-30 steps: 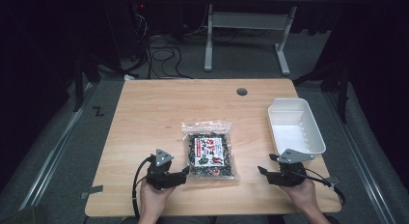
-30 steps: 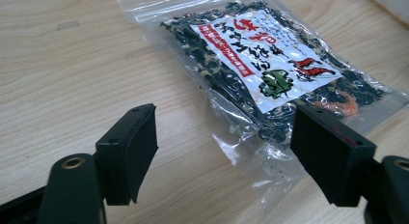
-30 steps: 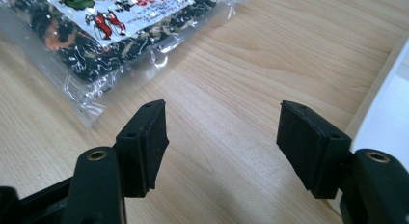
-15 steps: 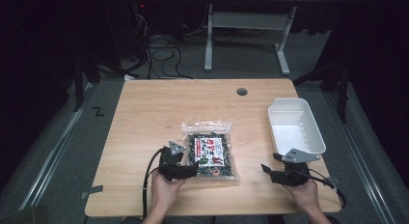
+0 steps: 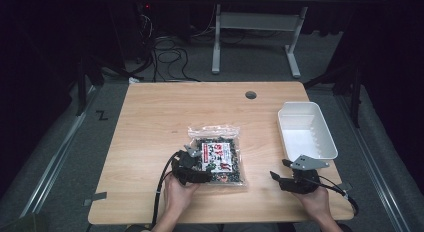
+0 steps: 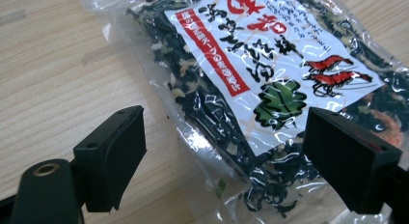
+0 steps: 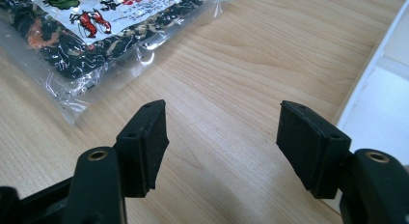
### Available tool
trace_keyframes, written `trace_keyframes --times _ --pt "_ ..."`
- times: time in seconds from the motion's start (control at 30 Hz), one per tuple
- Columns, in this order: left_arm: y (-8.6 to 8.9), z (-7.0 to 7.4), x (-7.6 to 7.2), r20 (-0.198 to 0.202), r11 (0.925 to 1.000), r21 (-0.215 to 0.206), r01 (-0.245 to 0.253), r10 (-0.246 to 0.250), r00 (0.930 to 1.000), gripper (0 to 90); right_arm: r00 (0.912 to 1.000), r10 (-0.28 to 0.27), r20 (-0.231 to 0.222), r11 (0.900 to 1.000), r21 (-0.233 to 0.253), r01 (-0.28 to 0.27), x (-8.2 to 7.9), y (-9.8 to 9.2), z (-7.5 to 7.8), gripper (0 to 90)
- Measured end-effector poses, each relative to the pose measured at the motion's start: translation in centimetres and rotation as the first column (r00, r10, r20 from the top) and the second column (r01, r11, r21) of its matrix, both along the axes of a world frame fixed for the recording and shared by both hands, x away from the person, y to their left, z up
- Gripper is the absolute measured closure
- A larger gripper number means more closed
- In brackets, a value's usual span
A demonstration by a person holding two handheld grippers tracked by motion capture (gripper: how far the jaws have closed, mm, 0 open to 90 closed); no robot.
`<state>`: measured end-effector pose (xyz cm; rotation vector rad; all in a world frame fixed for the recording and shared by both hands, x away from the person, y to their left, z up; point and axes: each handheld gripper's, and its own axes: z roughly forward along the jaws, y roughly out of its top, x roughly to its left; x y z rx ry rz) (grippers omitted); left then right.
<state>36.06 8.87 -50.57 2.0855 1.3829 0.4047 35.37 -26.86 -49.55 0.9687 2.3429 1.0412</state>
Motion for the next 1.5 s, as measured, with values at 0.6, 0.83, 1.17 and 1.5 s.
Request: trace_keyframes --times 0.6,0.83,1.17,1.5 --pt "1.1 -1.1 0.0 -0.055 0.9998 0.013 0.017 -0.017 0.9983 23.2 0.9992 0.023 -0.032 1.000 0.000 -0.023 0.0 0.2 -0.2 36.2" --pt "0.9 -1.6 0.4 -0.068 0.9992 0.034 0.023 -0.020 0.9975 26.0 0.9983 0.031 -0.049 0.999 0.018 -0.031 0.1 0.3 -0.2 36.3" --pt "1.2 -1.7 0.7 -0.066 0.9961 -0.004 0.089 -0.089 0.9938 37.2 0.9965 0.039 -0.074 0.999 0.039 -0.036 0.3 0.4 -0.2 36.3" --pt "1.0 -1.8 0.9 -0.069 0.9856 -0.024 0.167 -0.168 0.9833 41.0 0.9951 0.034 -0.093 0.992 0.122 -0.022 1.5 0.1 1.0 37.0"
